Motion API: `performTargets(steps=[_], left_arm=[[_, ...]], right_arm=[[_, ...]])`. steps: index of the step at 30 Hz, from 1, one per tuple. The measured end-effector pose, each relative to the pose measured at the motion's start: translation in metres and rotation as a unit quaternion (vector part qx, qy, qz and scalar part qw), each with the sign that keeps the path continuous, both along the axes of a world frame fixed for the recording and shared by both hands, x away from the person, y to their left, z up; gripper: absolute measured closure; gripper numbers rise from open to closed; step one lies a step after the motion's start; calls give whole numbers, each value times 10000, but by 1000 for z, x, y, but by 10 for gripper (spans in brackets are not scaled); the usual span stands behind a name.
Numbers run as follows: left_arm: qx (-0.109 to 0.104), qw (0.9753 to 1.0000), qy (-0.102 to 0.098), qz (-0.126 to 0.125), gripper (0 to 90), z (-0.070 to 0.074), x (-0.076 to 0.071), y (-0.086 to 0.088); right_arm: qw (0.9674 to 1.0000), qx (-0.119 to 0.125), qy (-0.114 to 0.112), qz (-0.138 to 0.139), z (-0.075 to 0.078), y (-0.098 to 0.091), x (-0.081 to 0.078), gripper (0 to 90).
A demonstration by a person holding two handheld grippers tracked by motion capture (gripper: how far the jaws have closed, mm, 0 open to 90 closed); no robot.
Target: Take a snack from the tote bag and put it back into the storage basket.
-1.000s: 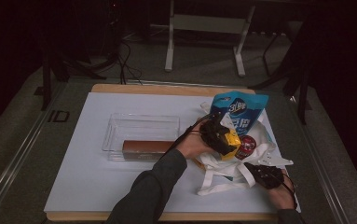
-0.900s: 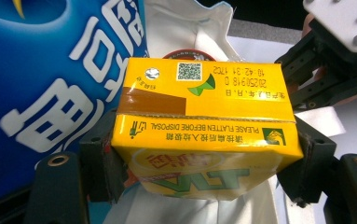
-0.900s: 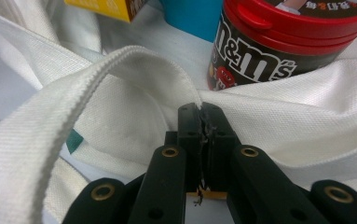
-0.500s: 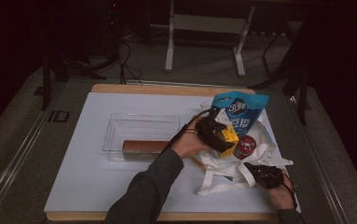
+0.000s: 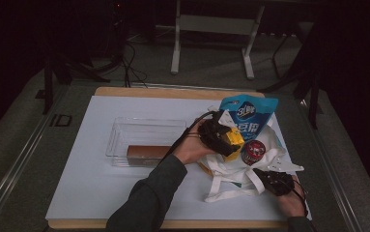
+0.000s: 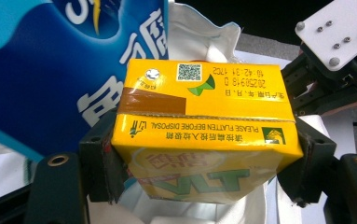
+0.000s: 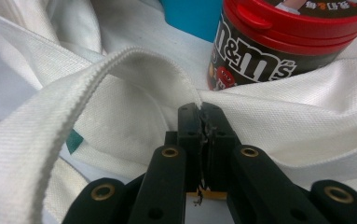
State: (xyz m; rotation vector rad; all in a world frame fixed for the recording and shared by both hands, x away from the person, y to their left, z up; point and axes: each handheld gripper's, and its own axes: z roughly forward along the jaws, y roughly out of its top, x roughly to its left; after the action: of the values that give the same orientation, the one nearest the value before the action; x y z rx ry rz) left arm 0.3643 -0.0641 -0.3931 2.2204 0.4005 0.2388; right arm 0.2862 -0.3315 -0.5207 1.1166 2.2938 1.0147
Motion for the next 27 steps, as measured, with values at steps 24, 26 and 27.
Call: performTargets(steps=[24, 26, 27], left_arm=[[-206, 9989, -116, 410, 285, 21, -4, 39], [-251, 9987, -117, 417, 285, 23, -4, 43], [-280, 9986, -117, 428, 285, 24, -4, 44]], right_arm=[[10000, 2, -4, -5, 0, 0, 0, 872], [10000, 1, -4, -3, 0, 0, 0, 873], [10000, 2, -5, -5, 0, 0, 0, 873]])
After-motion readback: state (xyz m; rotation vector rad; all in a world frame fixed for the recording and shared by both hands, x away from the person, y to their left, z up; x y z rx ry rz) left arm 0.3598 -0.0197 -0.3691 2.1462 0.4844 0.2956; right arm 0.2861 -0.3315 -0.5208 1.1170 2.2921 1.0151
